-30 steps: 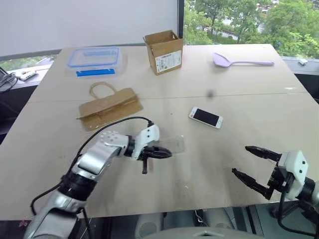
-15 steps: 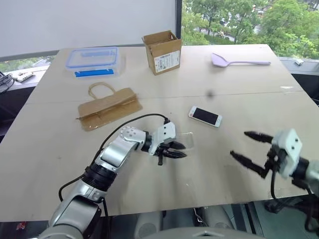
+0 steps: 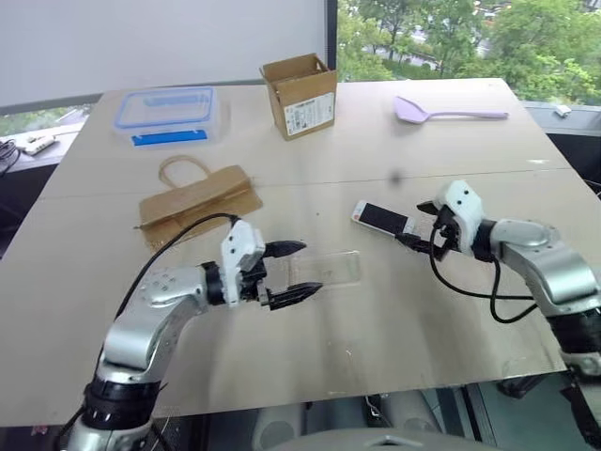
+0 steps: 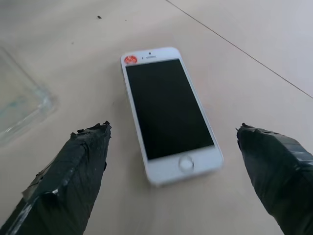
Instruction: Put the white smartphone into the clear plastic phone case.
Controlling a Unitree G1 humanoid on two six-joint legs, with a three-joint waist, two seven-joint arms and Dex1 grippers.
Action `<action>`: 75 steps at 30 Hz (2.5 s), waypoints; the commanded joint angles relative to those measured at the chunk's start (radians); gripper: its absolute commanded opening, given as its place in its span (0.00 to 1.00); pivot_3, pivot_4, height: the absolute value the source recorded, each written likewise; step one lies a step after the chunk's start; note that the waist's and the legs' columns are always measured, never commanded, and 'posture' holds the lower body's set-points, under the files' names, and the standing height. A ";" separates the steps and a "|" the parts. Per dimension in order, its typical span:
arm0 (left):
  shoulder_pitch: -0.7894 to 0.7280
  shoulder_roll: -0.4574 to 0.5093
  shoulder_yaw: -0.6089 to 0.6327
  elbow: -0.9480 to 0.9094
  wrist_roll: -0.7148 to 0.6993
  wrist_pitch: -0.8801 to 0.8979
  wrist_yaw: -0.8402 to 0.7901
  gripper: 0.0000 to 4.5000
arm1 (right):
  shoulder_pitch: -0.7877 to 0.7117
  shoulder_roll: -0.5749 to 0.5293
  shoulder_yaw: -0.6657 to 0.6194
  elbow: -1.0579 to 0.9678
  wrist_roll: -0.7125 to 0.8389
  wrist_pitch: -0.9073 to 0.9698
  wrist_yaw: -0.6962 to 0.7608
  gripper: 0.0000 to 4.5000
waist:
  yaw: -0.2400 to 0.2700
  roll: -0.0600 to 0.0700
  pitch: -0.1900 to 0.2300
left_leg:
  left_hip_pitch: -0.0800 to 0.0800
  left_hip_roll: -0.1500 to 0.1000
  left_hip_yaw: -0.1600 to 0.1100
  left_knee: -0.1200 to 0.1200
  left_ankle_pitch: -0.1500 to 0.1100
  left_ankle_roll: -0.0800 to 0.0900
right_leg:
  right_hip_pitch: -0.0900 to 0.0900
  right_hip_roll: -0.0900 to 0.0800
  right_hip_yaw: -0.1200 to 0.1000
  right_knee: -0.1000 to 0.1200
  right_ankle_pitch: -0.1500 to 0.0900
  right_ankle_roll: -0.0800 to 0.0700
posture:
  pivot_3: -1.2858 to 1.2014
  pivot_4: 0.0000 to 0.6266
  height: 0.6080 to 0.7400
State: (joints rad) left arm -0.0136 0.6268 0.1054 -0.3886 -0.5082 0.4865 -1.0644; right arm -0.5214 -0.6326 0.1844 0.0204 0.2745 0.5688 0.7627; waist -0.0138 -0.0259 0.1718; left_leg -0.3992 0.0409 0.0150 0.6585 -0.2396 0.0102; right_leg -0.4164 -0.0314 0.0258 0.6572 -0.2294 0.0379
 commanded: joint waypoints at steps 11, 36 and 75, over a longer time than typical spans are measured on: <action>0.166 0.050 0.109 -0.126 -0.090 -0.041 0.025 0.99 | -0.174 0.108 0.096 0.424 -0.176 -0.157 0.114 1.00 | -0.008 -0.001 0.000 | 0.003 0.000 0.002 0.000 0.000 0.000 | 0.000 -0.001 0.001 0.001 0.000 0.000 | 0.52 0.24 1.00; 0.275 0.068 0.193 0.012 -0.145 -0.075 -0.006 1.00 | -0.143 0.107 0.092 -0.112 -0.059 0.026 0.290 0.21 | -0.015 0.001 0.001 | 0.000 0.002 0.003 -0.007 0.000 0.000 | -0.006 0.001 0.002 0.001 0.001 -0.001 | 0.52 0.24 1.00; 0.327 0.087 0.234 -0.085 -0.172 -0.178 -0.016 1.00 | -0.168 0.125 0.126 0.373 -0.245 -0.074 0.183 0.65 | -0.026 -0.003 -0.001 | 0.002 0.001 0.004 -0.006 0.000 0.000 | -0.005 -0.001 0.002 0.001 -0.001 0.000 | 0.52 0.24 1.00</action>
State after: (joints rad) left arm 0.3147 0.7141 0.3160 -0.4346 -0.6706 0.3263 -1.0836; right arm -0.7221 -0.4978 0.2791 0.3614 0.0631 0.4868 0.9365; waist -0.0397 -0.0285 0.1710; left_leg -0.3972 0.0418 0.0195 0.6523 -0.2395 0.0101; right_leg -0.4215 -0.0327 0.0277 0.6577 -0.2299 0.0373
